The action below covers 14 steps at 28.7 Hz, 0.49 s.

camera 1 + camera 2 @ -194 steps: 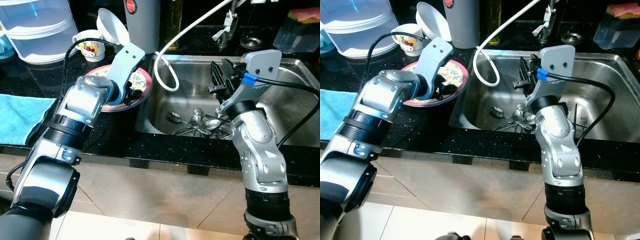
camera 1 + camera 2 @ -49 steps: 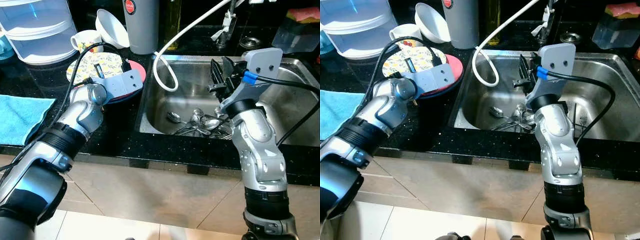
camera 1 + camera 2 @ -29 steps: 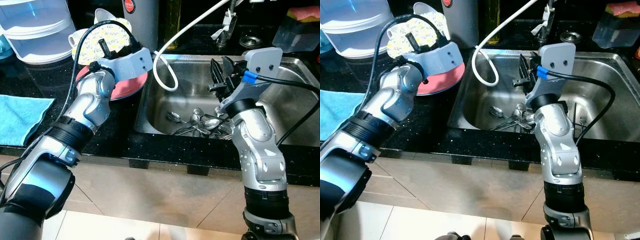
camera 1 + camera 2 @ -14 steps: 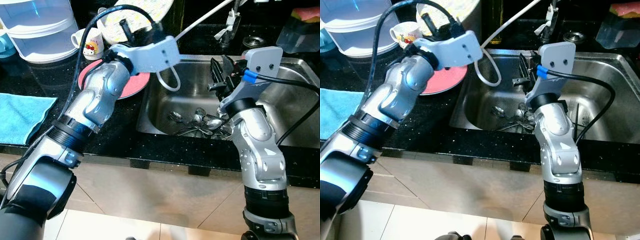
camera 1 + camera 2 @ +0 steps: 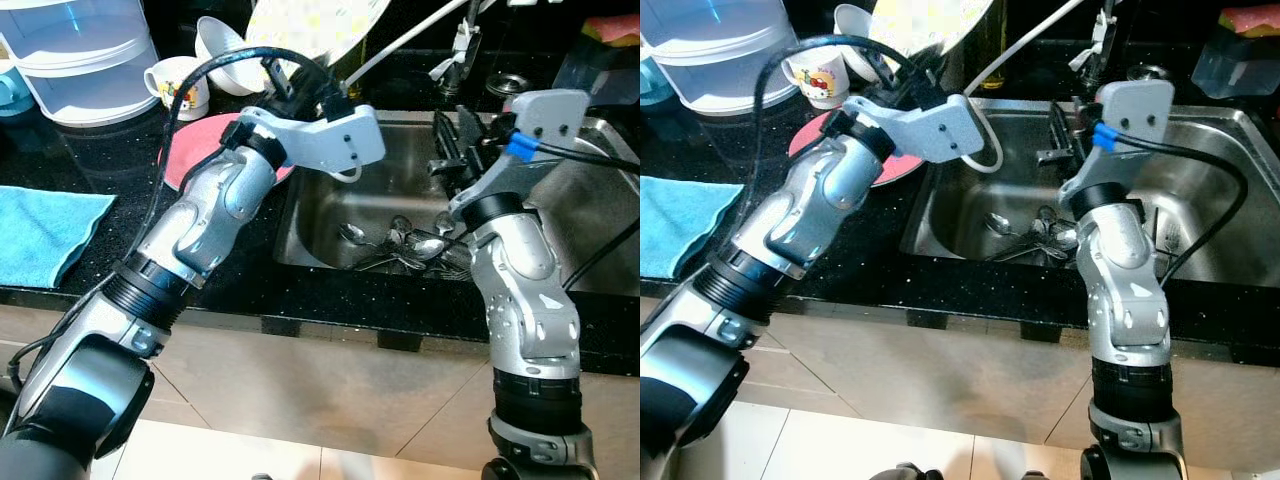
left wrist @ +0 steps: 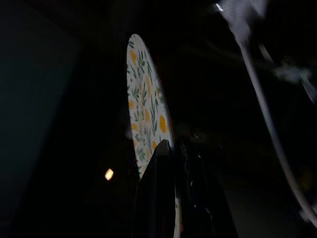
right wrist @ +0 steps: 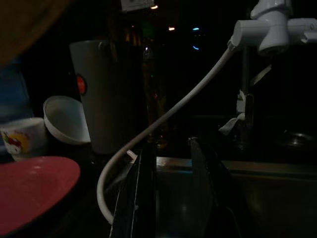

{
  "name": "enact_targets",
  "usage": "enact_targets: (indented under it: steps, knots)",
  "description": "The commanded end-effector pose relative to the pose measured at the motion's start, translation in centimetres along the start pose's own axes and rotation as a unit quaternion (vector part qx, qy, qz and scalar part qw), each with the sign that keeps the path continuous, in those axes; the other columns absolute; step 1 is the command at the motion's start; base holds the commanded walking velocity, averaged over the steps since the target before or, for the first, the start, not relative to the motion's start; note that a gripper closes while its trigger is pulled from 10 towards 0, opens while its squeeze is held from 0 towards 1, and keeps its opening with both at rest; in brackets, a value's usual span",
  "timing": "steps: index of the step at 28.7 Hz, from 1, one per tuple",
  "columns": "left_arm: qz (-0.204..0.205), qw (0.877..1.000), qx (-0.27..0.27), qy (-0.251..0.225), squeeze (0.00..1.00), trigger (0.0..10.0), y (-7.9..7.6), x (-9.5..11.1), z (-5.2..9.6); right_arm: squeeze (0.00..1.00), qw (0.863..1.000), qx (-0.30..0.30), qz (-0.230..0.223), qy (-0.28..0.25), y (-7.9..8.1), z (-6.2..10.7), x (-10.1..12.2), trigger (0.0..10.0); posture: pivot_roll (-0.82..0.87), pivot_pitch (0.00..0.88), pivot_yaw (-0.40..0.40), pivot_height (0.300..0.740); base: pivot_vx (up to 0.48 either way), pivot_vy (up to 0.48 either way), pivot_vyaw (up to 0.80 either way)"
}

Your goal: Kitchen organization

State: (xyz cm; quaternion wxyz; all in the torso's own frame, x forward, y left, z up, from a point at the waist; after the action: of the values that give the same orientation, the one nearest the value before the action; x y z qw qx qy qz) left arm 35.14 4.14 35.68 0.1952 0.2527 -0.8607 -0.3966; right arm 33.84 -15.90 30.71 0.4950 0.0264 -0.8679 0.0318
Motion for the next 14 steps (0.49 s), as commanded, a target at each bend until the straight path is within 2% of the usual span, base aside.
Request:
enact_targets:
  steps: [1, 4, 6, 7, 8, 11, 12, 14]
  knots:
    - [-0.006, 0.999, 0.022, -0.038, 0.00, 10.0, 1.0, 1.2, -0.5, 0.00, 0.999, -0.013, -0.029, -0.016, -0.4, -0.2, 0.8, 10.0, 0.05, 0.099, 0.075, 0.740, 0.000, 0.000, 0.00]
    - [0.004, 0.999, 0.008, -0.050, 0.00, 10.0, 0.7, 1.3, -0.3, 0.00, 0.998, -0.024, -0.050, -0.021, -0.9, -0.2, 1.0, 10.0, 0.05, 0.099, 0.075, 0.740, 0.000, 0.000, 0.00]
    - [0.054, 0.997, -0.004, -0.047, 0.00, 10.0, 0.4, 1.2, 0.0, 0.00, 0.996, -0.036, -0.071, -0.026, -1.5, -0.2, 1.2, 10.0, 0.05, 0.099, 0.075, 0.740, 0.000, 0.000, 0.00]
    - [0.054, 0.997, -0.004, -0.047, 0.00, 10.0, 0.4, 1.2, 0.0, 0.00, 0.996, -0.036, -0.071, -0.026, -1.5, -0.2, 1.2, 10.0, 0.05, 0.099, 0.075, 0.740, 0.000, 0.000, 0.00]
    - [0.075, 0.996, -0.011, -0.045, 0.00, 10.0, 0.4, 1.2, 0.0, 0.00, 0.996, -0.043, -0.078, -0.028, -1.9, -0.2, 1.3, 10.0, 0.05, 0.105, 0.072, 0.740, 0.000, 0.000, 0.00]
    - [0.179, 0.983, -0.005, -0.033, 0.00, 10.0, 0.9, 1.2, -0.3, 0.00, 0.994, -0.062, -0.089, -0.032, -3.1, -0.1, 1.5, 10.0, 0.05, 0.108, 0.071, 0.740, 0.000, 0.000, 0.00]
    - [0.179, 0.983, -0.005, -0.033, 0.00, 10.0, 0.9, 1.2, -0.3, 0.00, 0.994, -0.062, -0.089, -0.032, -3.1, -0.1, 1.5, 10.0, 0.05, 0.108, 0.071, 0.740, 0.000, 0.000, 0.00]
    - [0.271, 0.962, 0.000, -0.034, 0.00, 10.0, 1.4, 1.6, -0.6, 0.00, 0.993, -0.071, -0.091, -0.034, -3.6, 0.0, 1.5, 10.0, 0.05, 0.111, 0.070, 0.740, 0.000, 0.000, 0.00]
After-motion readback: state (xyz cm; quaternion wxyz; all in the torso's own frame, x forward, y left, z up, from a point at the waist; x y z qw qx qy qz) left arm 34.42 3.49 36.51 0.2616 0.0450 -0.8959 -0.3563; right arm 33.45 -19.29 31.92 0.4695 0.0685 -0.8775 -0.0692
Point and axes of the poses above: a point about 5 cm out from each wrist's last joint towards the gripper, its own z axis pointing back from the gripper into the wrist, its own x axis along the axis of the wrist's last joint, y = z × x, the point moved 3 cm from there along -z, pointing out of the wrist towards the gripper, and after that the axes turned 5 degrees about z, right-handed, at the moved point
